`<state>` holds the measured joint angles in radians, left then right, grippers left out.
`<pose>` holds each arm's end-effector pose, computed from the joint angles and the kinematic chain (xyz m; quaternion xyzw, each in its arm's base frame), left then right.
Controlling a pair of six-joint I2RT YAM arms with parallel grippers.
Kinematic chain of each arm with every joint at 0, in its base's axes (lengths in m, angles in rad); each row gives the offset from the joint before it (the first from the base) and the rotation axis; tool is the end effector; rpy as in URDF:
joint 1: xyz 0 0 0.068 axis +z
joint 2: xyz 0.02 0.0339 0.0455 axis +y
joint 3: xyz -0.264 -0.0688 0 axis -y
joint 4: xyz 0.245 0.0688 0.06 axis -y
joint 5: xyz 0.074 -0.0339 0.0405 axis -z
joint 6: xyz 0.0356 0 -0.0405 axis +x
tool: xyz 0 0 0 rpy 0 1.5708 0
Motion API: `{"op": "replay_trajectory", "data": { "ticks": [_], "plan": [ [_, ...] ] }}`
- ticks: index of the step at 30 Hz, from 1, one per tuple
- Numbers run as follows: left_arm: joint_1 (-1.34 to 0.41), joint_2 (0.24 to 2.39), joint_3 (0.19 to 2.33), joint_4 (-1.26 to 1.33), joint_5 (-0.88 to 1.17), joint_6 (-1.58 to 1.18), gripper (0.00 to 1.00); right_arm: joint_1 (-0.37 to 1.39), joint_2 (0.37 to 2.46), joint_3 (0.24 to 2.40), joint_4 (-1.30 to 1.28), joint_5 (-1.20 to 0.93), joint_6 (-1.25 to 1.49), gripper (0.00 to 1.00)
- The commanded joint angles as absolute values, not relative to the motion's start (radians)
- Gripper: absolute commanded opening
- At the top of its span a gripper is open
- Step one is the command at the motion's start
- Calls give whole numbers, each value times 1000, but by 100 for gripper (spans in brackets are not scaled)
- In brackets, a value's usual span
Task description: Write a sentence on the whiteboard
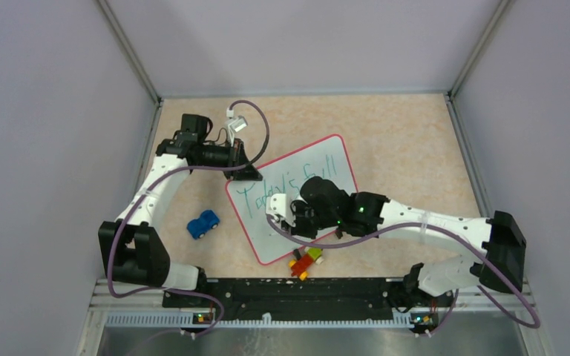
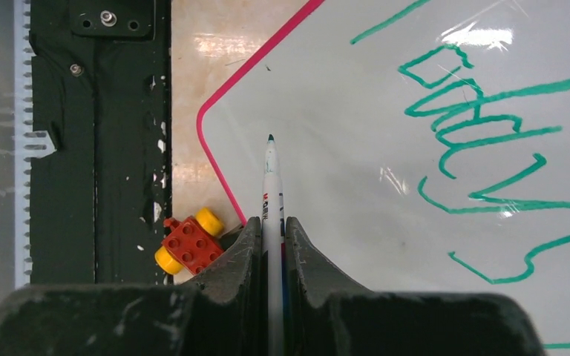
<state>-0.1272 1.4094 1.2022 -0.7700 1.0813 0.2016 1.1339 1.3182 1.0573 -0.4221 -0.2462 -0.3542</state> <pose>0.2742 -0.0667 0.3072 0.2827 0.7842 -0.4825 0.2689 0.1150 0.2668 0.2954 -0.6458 0.6237 0.2645 0.3521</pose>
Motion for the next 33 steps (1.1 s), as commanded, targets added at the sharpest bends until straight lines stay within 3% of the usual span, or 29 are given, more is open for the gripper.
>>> {"op": "replay_trajectory", "data": {
  "ticks": [1, 16, 33],
  "plan": [
    [-129, 1402, 1198, -759, 1080, 199, 14, 1184, 1340, 1039, -345, -163, -396, 0],
    [-130, 1395, 1195, -761, 1078, 200, 0, 1193, 1377, 1019, -310, -63, -403, 0],
    [-129, 1393, 1192, -762, 1081, 207, 0, 1211, 1429, 1041, -316, -53, -412, 0]
  ]
}}
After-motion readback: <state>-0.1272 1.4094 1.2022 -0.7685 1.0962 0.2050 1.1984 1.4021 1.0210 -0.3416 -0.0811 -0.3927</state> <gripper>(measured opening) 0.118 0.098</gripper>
